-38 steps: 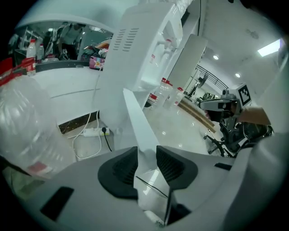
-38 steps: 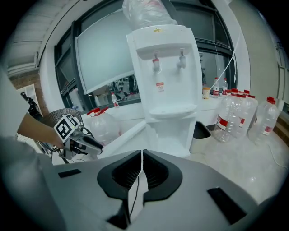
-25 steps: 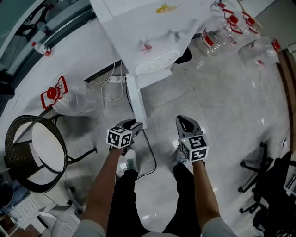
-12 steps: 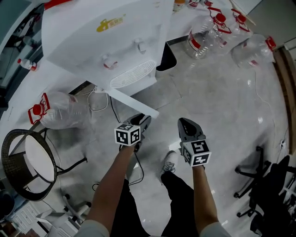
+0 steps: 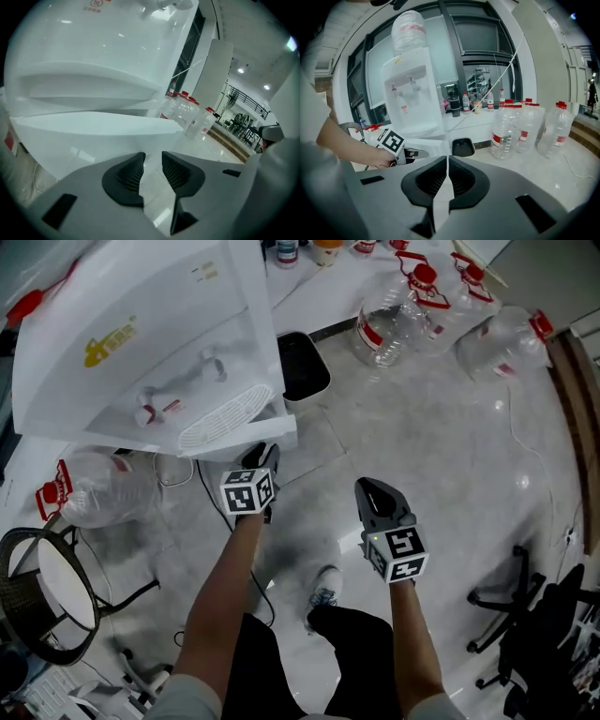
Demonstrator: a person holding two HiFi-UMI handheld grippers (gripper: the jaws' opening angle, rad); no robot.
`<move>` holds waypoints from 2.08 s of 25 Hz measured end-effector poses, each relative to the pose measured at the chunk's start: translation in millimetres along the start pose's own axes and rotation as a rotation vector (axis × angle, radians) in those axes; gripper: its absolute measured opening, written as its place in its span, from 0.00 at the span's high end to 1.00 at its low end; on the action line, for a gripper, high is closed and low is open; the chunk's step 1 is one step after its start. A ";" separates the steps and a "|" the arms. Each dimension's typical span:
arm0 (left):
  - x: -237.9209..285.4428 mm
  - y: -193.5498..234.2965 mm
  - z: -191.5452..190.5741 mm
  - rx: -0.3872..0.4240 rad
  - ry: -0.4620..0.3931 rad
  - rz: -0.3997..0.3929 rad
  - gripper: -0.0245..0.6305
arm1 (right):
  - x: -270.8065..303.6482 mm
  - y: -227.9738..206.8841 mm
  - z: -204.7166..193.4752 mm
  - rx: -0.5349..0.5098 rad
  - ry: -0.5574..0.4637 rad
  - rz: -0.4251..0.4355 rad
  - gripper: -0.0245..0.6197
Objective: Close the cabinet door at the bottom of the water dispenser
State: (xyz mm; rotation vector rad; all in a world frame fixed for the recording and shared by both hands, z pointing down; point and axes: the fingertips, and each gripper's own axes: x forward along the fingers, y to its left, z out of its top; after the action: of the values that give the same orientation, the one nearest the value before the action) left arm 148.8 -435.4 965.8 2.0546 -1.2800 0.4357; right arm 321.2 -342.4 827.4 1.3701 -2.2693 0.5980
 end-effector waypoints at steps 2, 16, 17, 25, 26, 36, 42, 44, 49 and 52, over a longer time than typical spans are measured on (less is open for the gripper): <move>14.7 7.6 14.8 -0.013 -0.040 0.027 0.75 | 7.0 -13.3 0.5 -0.009 -0.010 -0.006 0.92; -20.2 28.8 43.3 -0.037 -0.050 0.040 0.76 | -16.7 -6.3 42.9 -0.055 -0.027 -0.052 0.92; -36.8 25.7 49.0 -0.050 -0.053 0.038 0.77 | -25.1 -0.5 54.6 -0.073 -0.027 -0.052 0.92; -228.0 -16.2 124.8 0.193 -0.086 -0.026 0.93 | -117.8 65.0 199.7 -0.173 -0.087 -0.076 0.92; -257.7 -19.9 141.3 0.227 -0.102 -0.036 0.93 | -132.1 77.5 223.0 -0.188 -0.106 -0.075 0.92; -512.7 -25.9 365.8 0.456 -0.365 -0.021 0.93 | -246.9 205.2 436.4 -0.421 -0.275 -0.094 0.92; -623.7 -41.7 461.3 0.580 -0.459 0.021 0.93 | -289.6 268.9 523.7 -0.514 -0.357 -0.102 0.92; -651.9 -50.9 488.6 0.633 -0.496 0.028 0.93 | -302.0 287.1 549.6 -0.540 -0.402 -0.098 0.92; -708.5 -76.7 520.6 0.718 -0.582 0.023 0.93 | -329.3 318.2 588.4 -0.585 -0.457 -0.122 0.92; -726.8 -93.2 527.5 0.749 -0.613 0.003 0.93 | -342.6 329.7 598.9 -0.596 -0.485 -0.122 0.92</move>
State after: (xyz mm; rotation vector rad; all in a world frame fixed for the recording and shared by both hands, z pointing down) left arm -139.9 -292.0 122.5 2.9750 -1.6285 0.3188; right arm 93.0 -293.4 99.3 1.4142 -2.3985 -0.4785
